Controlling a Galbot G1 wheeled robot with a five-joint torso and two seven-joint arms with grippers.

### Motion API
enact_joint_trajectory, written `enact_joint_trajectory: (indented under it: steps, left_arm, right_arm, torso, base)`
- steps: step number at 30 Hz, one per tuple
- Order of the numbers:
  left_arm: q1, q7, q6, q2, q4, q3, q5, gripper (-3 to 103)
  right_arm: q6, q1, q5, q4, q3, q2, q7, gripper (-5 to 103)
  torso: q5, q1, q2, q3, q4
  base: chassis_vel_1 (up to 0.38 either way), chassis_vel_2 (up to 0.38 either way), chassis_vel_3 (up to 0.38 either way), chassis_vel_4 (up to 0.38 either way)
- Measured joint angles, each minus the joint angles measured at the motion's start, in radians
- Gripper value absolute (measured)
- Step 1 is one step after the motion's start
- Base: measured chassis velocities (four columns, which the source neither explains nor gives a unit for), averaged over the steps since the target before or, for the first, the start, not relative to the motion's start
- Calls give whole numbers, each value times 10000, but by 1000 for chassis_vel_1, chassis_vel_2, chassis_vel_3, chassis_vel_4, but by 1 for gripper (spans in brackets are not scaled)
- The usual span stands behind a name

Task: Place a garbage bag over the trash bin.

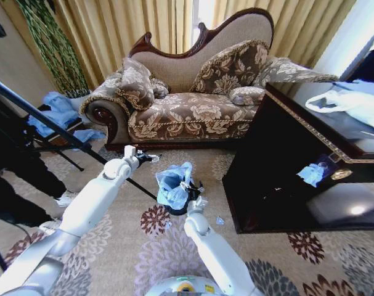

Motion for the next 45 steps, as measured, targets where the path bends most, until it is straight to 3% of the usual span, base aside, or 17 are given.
enact_joint_trajectory:
  steps: [6, 8, 10, 20, 23, 26, 28, 30, 45]
  left_arm:
    - [-12, 99, -116, -145, 89, 11, 52, 100]
    - [-35, 140, -193, -212, 121, 11, 61, 100]
    - [-45, 162, -212, -230, 129, 10, 61, 100]
    - [-42, 411, -590, -221, 179, -25, 66, 100]
    - [-26, 544, -654, -143, 141, -26, 66, 100]
    - [25, 693, -789, -91, 108, -25, 74, 100]
    - [34, 738, -830, -90, 108, -23, 81, 100]
    - [54, 750, -933, -98, 111, -21, 81, 100]
    - [74, 480, -947, -75, 39, -43, -46, 100]
  right_arm:
    - [-34, 52, -232, -344, -149, 98, 193, 88]
    - [-12, 79, -452, -608, -209, 172, 200, 78]
    - [7, 77, -558, -694, -238, 193, 192, 78]
    - [238, 185, -1264, -1407, -245, 312, 63, 34]
    - [244, 188, -1328, -1370, -214, 258, 74, 28]
    - [227, 236, -1332, -1207, -173, 134, 145, 13]
    - [225, 264, -1339, -1203, -149, 99, 163, 13]
    - [223, 353, -1369, -1237, -83, 35, 236, 3]
    - [121, 116, -1143, -634, -199, -170, 395, 0]
  torso:
    - [0, 0, 0, 0, -1]
    - [0, 0, -2, 0, 0]
    - [1, 0, -2, 0, -1]
    - [1, 0, -2, 0, -3]
    - [2, 0, -2, 0, -1]
    - [2, 0, -1, 0, 2]
    - [2, 0, -2, 0, 0]
    - [2, 0, -2, 0, -1]
    - [2, 0, -1, 0, 2]
  base:
    - [0, 0, 0, 0]
    - [0, 0, 0, 0]
    - [0, 0, 0, 0]
    - [0, 0, 0, 0]
    - [0, 0, 0, 0]
    - [0, 0, 0, 0]
    - [0, 0, 0, 0]
    - [0, 0, 0, 0]
    - [0, 0, 0, 0]
